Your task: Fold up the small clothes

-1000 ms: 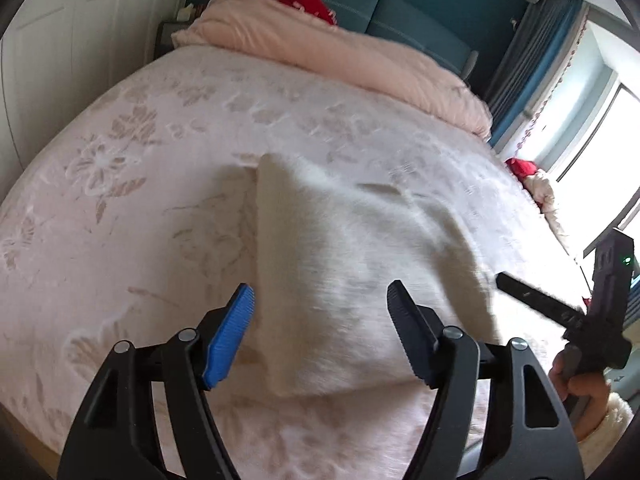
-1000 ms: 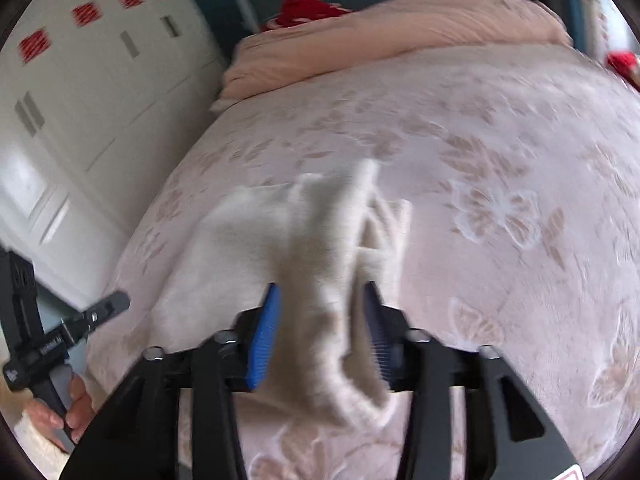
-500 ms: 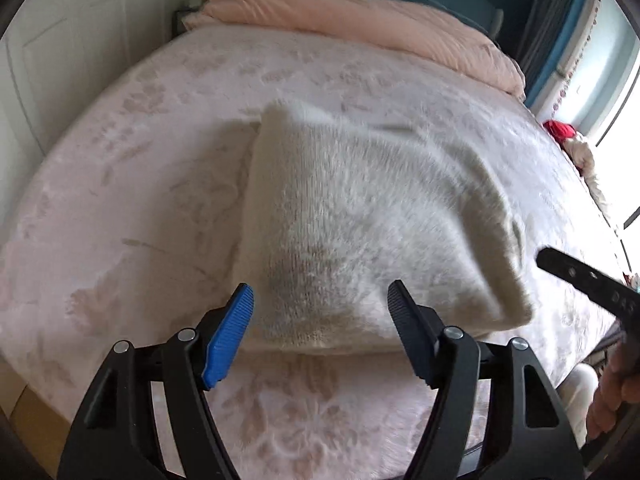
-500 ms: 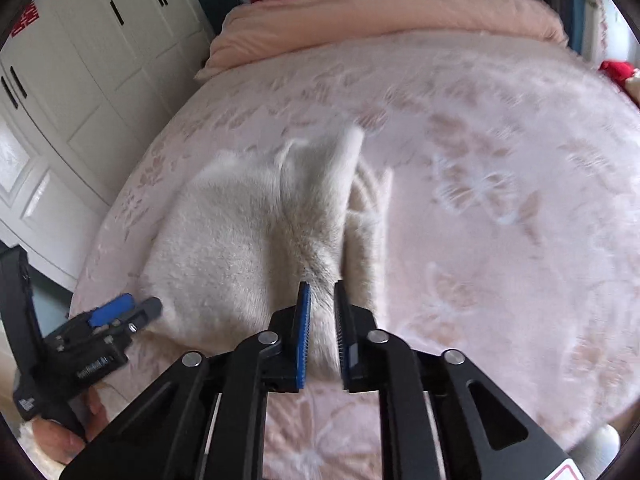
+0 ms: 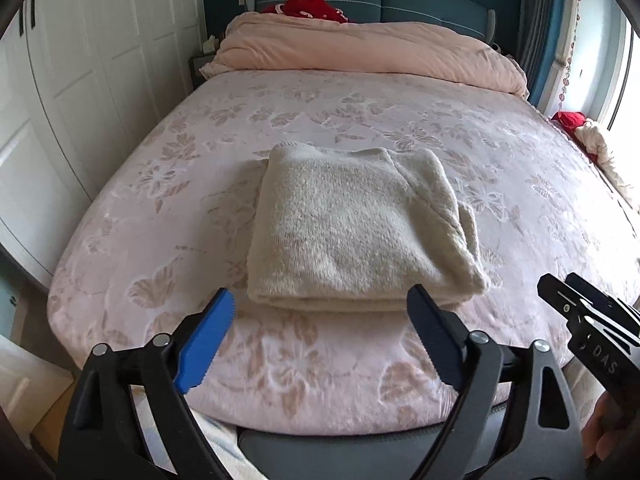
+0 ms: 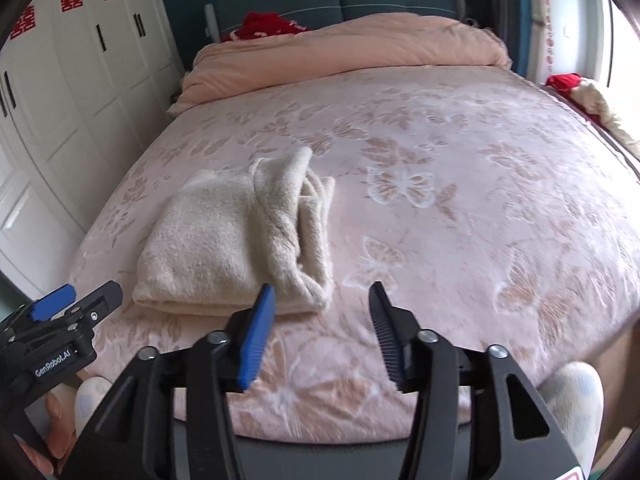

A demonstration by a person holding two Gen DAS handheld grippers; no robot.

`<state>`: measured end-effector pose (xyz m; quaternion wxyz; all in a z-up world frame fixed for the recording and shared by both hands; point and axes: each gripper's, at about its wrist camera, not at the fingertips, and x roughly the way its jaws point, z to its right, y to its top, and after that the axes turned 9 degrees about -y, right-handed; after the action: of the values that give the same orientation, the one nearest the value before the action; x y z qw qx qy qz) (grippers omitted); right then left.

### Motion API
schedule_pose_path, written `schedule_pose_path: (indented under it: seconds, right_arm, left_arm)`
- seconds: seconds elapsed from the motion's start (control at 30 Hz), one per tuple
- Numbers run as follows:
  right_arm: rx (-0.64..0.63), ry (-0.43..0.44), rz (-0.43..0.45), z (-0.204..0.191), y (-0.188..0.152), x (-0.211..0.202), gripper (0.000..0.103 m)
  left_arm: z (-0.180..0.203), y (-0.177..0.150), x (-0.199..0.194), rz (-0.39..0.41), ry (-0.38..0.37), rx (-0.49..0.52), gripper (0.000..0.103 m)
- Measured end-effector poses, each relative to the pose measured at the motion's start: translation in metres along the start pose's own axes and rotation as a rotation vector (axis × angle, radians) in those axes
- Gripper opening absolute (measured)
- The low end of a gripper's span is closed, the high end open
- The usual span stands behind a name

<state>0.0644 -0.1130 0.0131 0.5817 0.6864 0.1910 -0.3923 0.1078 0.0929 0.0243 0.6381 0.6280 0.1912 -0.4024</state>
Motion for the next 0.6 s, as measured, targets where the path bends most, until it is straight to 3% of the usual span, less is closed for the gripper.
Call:
schedule_pose_path:
  seconds: [0.23,0.4,0.6]
  right_arm:
    - [-0.003,-0.032,-0.009,-0.001,-0.024,-0.012,0.062]
    - [-0.025,-0.042,0.006,-0.003,-0.035,-0.020,0.063]
    - [-0.032,-0.054,0.014,-0.005,-0.043,-0.025,0.065]
  left_arm:
    - [0.011,-0.017,-0.010,-0.001,0.047,-0.017,0.091]
    - [0.024,-0.029,-0.015,0.014,0.084,0.030,0.091]
    - [0.036,-0.038,-0.016,0.001,0.073,0.039,0.091]
